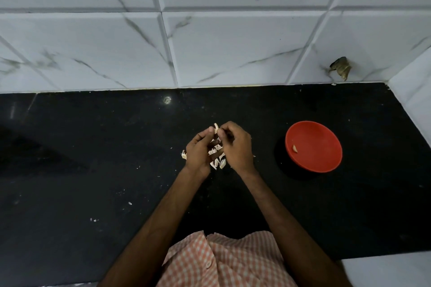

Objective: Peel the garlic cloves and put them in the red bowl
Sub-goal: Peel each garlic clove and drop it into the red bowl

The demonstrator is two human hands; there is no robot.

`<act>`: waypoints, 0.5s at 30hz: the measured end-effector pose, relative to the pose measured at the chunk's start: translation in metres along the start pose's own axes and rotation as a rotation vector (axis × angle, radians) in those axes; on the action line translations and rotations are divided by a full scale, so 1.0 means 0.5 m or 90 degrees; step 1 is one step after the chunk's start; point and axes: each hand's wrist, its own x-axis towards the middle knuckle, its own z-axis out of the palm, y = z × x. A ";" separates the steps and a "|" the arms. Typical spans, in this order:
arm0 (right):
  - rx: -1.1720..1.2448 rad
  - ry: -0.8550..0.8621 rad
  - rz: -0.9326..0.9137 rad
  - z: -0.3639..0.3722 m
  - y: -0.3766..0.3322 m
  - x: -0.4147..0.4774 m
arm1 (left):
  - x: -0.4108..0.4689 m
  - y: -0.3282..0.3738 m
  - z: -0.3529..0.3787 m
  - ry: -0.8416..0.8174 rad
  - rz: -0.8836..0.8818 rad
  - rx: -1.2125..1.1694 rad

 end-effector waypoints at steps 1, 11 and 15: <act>0.037 0.005 0.031 0.001 0.002 0.004 | 0.001 0.001 -0.003 -0.009 0.003 0.022; 0.032 0.023 -0.010 -0.010 0.016 0.006 | 0.008 0.015 -0.028 -0.044 0.070 0.258; 0.047 0.030 -0.006 -0.014 0.019 0.009 | 0.014 0.023 -0.034 -0.028 -0.002 0.148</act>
